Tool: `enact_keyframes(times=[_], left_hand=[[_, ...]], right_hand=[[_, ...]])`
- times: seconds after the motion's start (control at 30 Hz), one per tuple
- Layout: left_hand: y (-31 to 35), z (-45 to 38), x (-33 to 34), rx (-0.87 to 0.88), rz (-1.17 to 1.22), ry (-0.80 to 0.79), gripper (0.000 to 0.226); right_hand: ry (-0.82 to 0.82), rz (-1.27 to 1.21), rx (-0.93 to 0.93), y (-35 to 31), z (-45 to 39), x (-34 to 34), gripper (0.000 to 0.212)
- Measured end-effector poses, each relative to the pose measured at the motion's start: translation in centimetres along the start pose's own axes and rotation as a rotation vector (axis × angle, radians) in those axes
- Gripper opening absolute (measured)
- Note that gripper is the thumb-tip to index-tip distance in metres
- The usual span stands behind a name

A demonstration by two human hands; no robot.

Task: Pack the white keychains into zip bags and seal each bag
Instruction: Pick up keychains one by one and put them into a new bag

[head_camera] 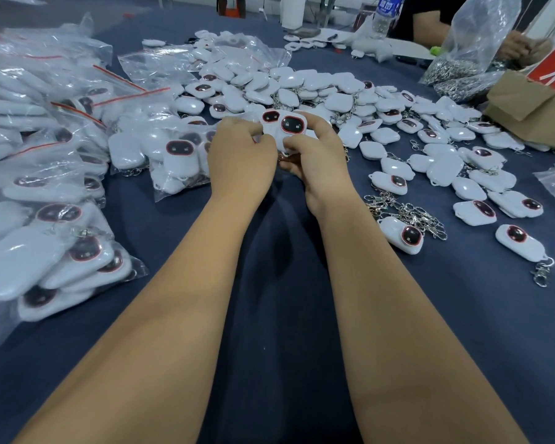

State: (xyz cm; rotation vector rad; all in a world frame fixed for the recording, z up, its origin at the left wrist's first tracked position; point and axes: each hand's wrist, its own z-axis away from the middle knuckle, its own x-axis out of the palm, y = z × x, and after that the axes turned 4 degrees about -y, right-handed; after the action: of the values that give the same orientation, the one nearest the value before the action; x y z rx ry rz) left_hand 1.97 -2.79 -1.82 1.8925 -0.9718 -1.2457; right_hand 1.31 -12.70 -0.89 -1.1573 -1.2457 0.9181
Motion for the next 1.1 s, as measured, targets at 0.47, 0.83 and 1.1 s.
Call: enact_keyframes(times=[0.47,0.83,1.1], left_hand=[[0.3,-0.8,-0.8,-0.355,0.814,-0.106,0.011],[-0.4,-0.6,-0.8,-0.24,0.639,-0.203,0.034],[-0.1,-0.2,-1.1,-0.202,0.566,-0.227,0.021]], right_hand=[[-0.058,0.18,-0.026,0.4,-0.3,0.0,0.038],[-0.109,0.226,-0.024,0.7,-0.2,0.0,0.036],[-0.1,0.165,0.001,0.5,-0.3,0.0,0.019]])
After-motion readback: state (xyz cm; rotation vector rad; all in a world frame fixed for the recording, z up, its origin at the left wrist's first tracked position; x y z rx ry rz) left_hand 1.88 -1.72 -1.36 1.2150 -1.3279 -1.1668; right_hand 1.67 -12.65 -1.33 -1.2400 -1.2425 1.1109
